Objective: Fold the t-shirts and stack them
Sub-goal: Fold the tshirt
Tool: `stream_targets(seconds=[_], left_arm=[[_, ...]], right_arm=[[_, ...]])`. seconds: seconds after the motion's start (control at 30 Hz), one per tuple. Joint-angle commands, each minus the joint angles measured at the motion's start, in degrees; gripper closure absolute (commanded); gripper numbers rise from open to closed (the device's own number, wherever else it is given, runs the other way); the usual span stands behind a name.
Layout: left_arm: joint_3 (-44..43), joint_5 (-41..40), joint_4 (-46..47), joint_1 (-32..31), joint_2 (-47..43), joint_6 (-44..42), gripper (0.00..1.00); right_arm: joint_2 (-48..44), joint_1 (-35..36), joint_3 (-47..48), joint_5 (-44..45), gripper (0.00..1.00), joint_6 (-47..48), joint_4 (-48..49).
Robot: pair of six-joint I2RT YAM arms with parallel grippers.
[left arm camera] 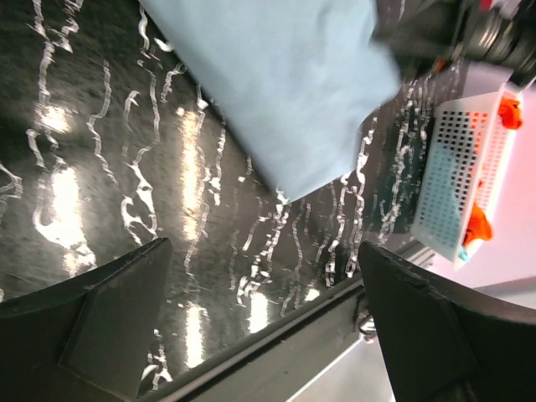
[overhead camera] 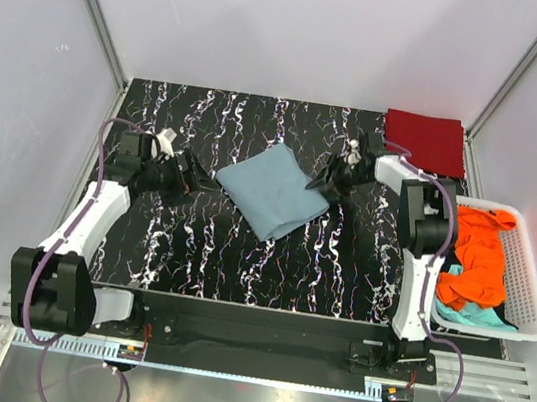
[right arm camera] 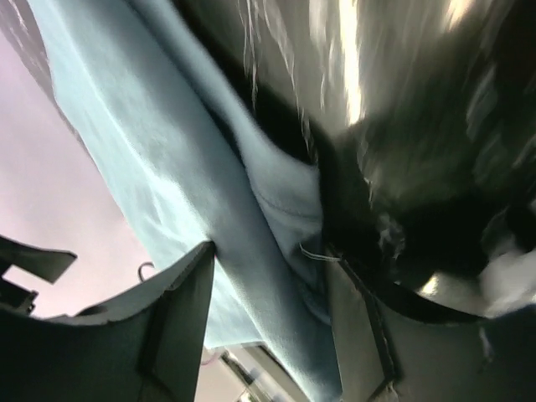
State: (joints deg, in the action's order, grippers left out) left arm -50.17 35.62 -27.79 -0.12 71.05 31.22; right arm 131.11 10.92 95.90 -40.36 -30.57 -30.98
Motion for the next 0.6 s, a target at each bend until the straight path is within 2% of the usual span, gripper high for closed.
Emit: stream_targets(seconds=[0.0, 0.13, 0.17, 0.27, 0.33, 0.43, 0.47, 0.57], left_arm=[[-1.0, -0.6, -0.7, -0.8, -2.1, 4.2, 0.01], [-4.8, -8.6, -3.0, -6.0, -5.2, 0.3, 0.01], [-5.5, -9.3, -3.7, -7.0, -5.7, -0.5, 0.01], [-5.7, -9.1, -3.4, -10.9, -7.2, -0.4, 0.01], [-6.0, -10.6, -3.4, -15.8, -7.8, 2.0, 0.01], [-7.1, -16.7, -3.1, -24.1, -7.9, 4.8, 0.01], [-7.5, -17.7, -3.1, -25.9, -7.5, 5.0, 0.01], [-10.5, -21.9, -3.2, -33.0, -4.9, 4.6, 0.01]], right_arm=[[-9.0, 3.5, -15.6, 0.0, 0.39, -6.2, 9.4], [-20.3, 8.3, -29.4, 2.1, 0.39, -16.1, 17.5], [-22.2, 9.7, -32.1, 2.4, 0.39, -18.0, 21.7], [-30.4, 12.3, -40.4, 3.4, 0.36, -22.7, 25.0], [-37.5, 9.9, -45.0, 4.7, 0.33, -22.3, 24.6], [-44.6, 6.1, -47.5, 4.0, 0.30, -17.2, 18.2], [-45.7, 4.4, -47.5, 3.7, 0.30, -15.5, 14.1], [-49.4, 3.6, -48.9, 4.8, 0.29, -9.8, 9.6]])
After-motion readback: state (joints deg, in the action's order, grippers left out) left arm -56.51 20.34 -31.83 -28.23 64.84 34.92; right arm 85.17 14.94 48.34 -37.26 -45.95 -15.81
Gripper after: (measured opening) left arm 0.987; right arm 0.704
